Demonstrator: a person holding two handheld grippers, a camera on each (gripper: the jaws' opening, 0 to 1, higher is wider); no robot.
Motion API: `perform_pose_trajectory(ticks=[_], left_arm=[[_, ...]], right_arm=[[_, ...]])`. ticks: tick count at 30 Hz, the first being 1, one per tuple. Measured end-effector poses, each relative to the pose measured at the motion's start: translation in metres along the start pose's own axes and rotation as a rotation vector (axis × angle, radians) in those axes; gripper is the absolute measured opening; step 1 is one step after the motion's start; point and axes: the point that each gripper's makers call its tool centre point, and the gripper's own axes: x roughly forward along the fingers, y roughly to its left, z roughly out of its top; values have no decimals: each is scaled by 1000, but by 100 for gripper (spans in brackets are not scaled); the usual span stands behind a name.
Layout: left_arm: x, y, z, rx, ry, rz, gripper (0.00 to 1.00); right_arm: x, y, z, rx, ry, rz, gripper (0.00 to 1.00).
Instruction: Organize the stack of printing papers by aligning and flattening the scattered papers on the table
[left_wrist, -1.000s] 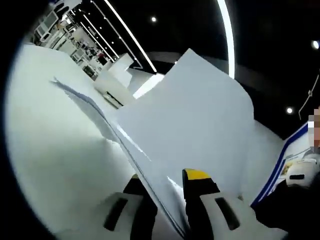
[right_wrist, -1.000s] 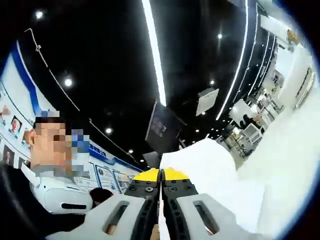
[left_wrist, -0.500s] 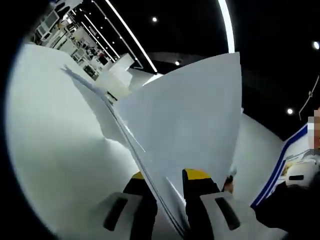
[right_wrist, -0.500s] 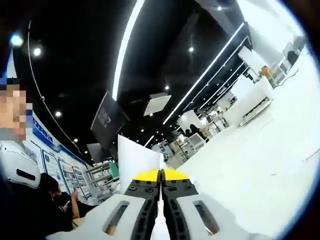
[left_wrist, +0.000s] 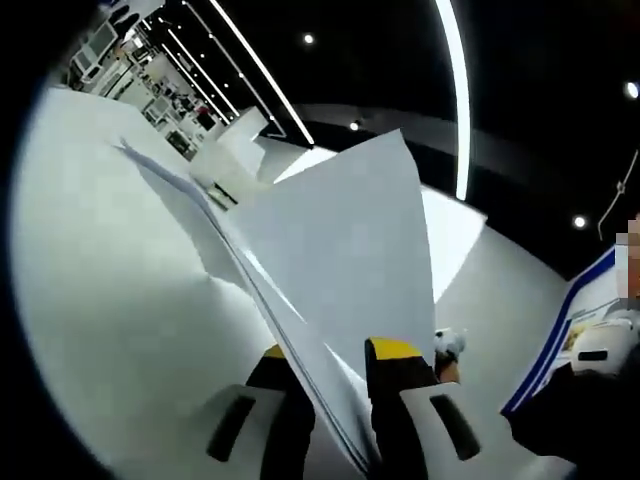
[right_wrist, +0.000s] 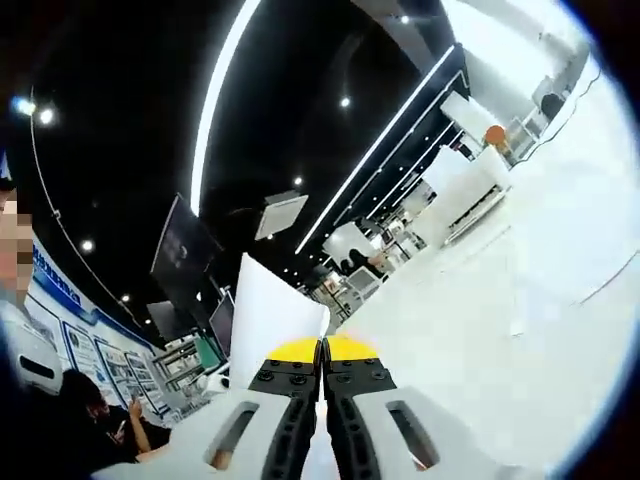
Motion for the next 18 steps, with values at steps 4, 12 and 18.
perform_pose_trajectory(ticks=[4, 12, 18], left_arm=[[0, 0, 0, -1, 0, 0, 23], [0, 0, 0, 1, -1, 1, 22], [0, 1, 1, 0, 0, -1, 23]], right_arm=[[-3, -14, -4, -53, 21, -79, 0], [-7, -29, 1, -53, 14, -120, 0], [-4, -24, -5, -66, 41, -104, 0]])
